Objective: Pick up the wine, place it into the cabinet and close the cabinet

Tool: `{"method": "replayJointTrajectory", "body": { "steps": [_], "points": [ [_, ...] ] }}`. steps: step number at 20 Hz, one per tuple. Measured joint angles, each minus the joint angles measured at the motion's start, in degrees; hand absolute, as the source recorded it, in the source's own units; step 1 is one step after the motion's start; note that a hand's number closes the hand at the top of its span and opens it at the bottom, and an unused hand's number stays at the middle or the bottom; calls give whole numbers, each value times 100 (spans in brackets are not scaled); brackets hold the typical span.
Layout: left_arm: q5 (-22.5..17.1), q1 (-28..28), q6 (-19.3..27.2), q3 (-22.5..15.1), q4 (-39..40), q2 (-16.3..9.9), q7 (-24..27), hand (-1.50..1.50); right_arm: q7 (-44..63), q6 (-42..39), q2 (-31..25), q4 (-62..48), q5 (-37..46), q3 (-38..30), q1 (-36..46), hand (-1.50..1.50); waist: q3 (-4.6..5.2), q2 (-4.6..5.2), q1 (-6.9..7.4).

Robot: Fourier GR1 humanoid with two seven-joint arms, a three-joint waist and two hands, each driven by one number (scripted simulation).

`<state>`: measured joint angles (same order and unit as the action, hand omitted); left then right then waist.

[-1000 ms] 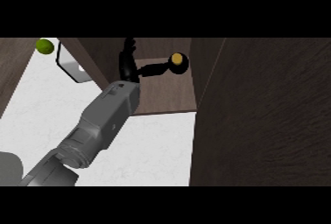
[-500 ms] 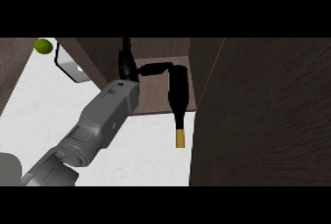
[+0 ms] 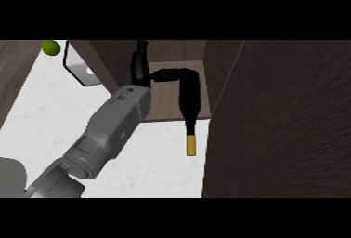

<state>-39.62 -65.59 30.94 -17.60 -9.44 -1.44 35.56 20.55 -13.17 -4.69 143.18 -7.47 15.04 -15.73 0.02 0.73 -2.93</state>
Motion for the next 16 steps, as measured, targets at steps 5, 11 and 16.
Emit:
{"method": "replayJointTrajectory", "body": {
  "steps": [5,11,16],
  "points": [
    [-19,126,-269,109,-408,53,191,-150,110,102,28,27,9,-12,47,-150,1,-50,130],
    [67,484,-417,69,-1104,61,189,-150,262,259,60,58,47,43,86,-150,-2,-105,250],
    [154,913,-445,-45,-1889,-60,31,-150,245,291,32,79,66,60,27,-150,-3,-145,327]
  ]
}}
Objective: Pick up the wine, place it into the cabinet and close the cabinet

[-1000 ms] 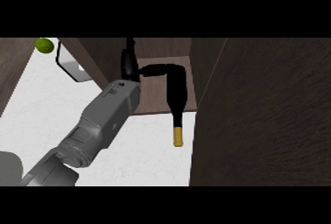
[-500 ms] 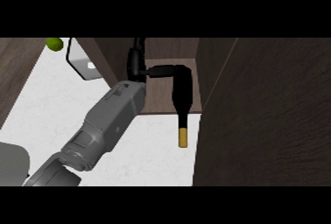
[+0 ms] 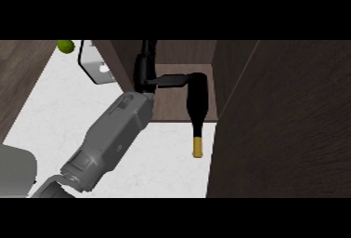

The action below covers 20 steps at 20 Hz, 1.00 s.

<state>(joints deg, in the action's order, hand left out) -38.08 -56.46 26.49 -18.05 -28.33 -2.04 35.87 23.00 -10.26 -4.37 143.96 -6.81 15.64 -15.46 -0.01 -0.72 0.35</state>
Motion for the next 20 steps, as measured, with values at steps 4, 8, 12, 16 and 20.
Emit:
{"method": "replayJointTrajectory", "body": {
  "steps": [4,8,12,16,20],
  "points": [
    [82,460,151,-180,-835,-51,-322,-150,-34,-9,-28,-15,14,-49,2,-150,-1,-12,41],
    [197,1108,290,-462,-1759,-24,-477,-150,-71,12,-20,-11,31,15,-23,-150,-1,-18,55],
    [250,1880,298,-696,-2764,-209,-649,-150,-42,79,-2,-6,55,104,16,-150,1,-14,61],
    [358,2619,468,-994,-3770,-323,-817,-150,-65,102,-34,10,69,156,-23,-150,1,-9,39],
    [568,3365,745,-1366,-4884,-500,-1006,-150,-155,79,-69,-7,91,167,-61,-150,-1,3,26]
  ]
}}
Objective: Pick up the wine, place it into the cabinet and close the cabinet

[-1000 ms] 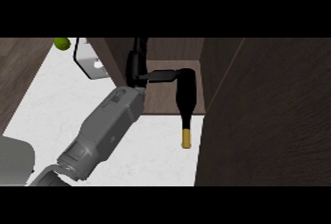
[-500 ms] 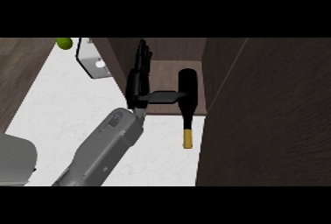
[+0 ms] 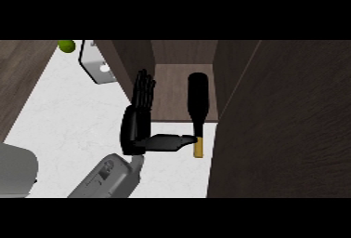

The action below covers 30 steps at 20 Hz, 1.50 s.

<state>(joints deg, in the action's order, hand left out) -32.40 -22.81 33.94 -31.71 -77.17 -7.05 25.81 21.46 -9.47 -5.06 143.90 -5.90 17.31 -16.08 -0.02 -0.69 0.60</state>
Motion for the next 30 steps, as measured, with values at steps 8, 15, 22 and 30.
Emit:
{"method": "replayJointTrajectory", "body": {
  "steps": [8,15,22,30],
  "points": [
    [392,1288,320,-586,-1505,-245,5,-150,218,-244,-338,4,6,71,76,150,1,27,-38],
    [519,2165,345,-648,-2359,-785,120,-150,409,-793,-696,-18,-14,962,-17,150,0,29,-24],
    [327,3007,-105,-289,-2988,-1546,327,-150,644,-843,-721,-27,39,1645,71,150,12,22,-17],
    [-207,3886,-766,443,-3615,-2268,534,-150,1448,-410,-261,-147,247,2114,664,150,31,4,65]
  ]
}}
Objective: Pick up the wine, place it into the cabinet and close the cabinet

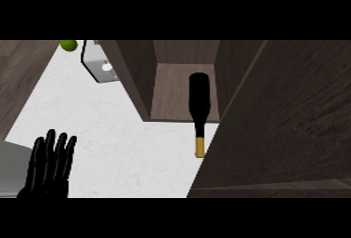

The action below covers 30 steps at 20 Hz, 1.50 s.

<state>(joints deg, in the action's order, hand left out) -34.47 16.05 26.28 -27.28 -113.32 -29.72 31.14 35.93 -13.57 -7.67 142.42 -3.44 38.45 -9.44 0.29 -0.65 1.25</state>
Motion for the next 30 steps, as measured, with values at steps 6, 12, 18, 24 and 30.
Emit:
{"method": "replayJointTrajectory", "body": {
  "steps": [6,12,18,24,30],
  "points": [
    [-414,480,-533,511,-215,-358,132,-150,371,532,344,-268,118,339,711,150,5,6,77],
    [-848,778,-1100,1128,-271,-724,176,-150,492,1698,503,-758,188,893,1992,150,8,22,142],
    [-1276,1010,-1717,1712,-282,-1088,144,-150,459,2738,373,-1330,-161,899,3361,150,4,43,228],
    [-1624,1051,-2174,2151,-207,-1268,83,-150,406,3540,670,-2768,-807,575,5169,150,0,70,297],
    [-1937,1046,-2554,2556,-62,-1399,-11,-150,-43,3747,744,-4477,-1705,-14,6873,150,-5,102,368]
  ]
}}
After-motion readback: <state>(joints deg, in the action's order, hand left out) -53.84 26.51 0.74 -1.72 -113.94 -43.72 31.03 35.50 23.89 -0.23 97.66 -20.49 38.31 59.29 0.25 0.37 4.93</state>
